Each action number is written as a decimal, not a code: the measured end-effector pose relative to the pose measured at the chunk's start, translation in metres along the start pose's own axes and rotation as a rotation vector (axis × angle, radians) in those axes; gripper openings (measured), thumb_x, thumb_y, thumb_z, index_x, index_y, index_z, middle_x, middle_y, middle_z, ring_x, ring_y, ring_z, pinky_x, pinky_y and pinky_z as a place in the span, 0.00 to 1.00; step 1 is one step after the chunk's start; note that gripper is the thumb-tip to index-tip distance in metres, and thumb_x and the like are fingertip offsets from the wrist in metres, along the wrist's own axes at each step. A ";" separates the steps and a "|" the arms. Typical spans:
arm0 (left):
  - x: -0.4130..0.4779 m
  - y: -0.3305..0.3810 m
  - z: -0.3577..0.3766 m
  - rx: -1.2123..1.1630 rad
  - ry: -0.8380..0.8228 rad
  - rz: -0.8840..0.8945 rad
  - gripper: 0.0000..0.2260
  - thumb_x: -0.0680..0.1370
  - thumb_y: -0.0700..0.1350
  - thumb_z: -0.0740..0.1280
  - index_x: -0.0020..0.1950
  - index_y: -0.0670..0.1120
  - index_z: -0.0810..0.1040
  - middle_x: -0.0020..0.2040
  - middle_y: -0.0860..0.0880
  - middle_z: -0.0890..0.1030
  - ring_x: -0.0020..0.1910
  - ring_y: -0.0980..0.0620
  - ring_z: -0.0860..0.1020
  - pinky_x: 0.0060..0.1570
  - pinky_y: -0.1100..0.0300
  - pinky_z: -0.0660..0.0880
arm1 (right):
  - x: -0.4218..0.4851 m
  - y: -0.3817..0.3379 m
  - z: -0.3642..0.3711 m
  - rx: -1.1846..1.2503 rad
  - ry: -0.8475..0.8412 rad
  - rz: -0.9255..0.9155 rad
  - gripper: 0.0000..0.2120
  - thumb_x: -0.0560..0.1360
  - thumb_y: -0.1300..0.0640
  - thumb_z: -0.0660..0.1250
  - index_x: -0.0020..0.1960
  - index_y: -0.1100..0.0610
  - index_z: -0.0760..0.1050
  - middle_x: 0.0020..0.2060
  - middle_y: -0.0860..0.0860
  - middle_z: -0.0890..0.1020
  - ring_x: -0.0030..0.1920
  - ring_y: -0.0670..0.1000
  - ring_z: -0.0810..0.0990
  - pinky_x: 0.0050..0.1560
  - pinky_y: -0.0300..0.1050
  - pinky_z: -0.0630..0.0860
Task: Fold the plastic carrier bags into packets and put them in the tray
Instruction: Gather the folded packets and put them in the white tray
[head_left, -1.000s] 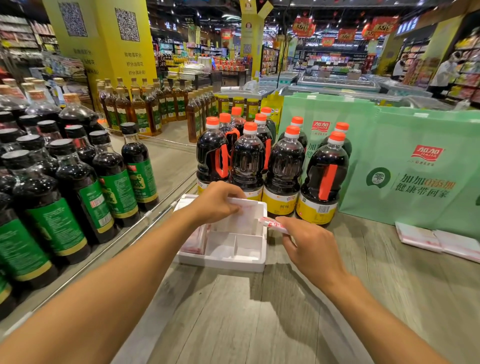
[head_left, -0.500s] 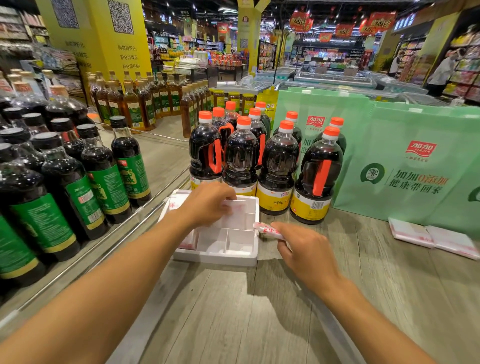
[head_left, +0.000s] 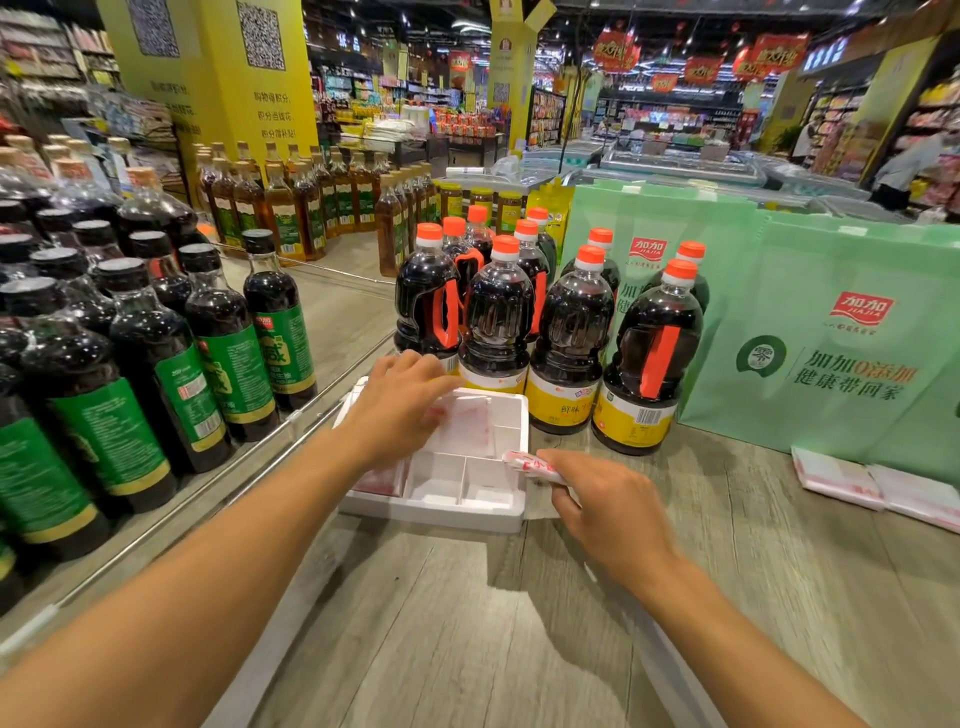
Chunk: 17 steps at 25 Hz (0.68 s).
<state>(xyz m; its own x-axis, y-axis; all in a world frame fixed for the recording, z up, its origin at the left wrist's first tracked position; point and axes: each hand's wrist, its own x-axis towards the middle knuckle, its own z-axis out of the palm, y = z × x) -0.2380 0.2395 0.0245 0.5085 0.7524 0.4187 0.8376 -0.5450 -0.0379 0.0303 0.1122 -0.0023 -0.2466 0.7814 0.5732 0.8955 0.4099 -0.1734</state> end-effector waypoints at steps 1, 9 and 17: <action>-0.002 -0.002 0.000 -0.007 0.013 -0.010 0.24 0.78 0.52 0.70 0.74 0.59 0.71 0.66 0.55 0.73 0.66 0.50 0.68 0.66 0.49 0.63 | 0.005 -0.002 0.000 0.008 -0.006 -0.009 0.18 0.73 0.62 0.72 0.60 0.48 0.81 0.48 0.43 0.85 0.44 0.49 0.83 0.38 0.48 0.80; -0.015 -0.022 -0.003 0.005 -0.023 -0.120 0.38 0.74 0.73 0.57 0.80 0.59 0.59 0.80 0.52 0.60 0.80 0.48 0.53 0.79 0.39 0.44 | 0.072 -0.031 0.012 0.018 -0.117 -0.094 0.16 0.78 0.55 0.69 0.65 0.47 0.78 0.52 0.46 0.86 0.52 0.53 0.84 0.42 0.53 0.80; -0.047 -0.064 -0.002 -0.052 -0.144 -0.109 0.36 0.79 0.73 0.49 0.83 0.58 0.48 0.84 0.54 0.46 0.82 0.50 0.44 0.79 0.45 0.39 | 0.100 -0.034 0.038 0.047 -0.178 -0.066 0.18 0.78 0.56 0.69 0.68 0.50 0.76 0.58 0.48 0.85 0.58 0.56 0.82 0.48 0.53 0.79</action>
<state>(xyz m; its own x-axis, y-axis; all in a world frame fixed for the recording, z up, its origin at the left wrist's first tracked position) -0.3160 0.2383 0.0091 0.4419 0.8511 0.2833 0.8797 -0.4731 0.0489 -0.0392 0.1943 0.0304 -0.3694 0.8212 0.4350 0.8580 0.4812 -0.1798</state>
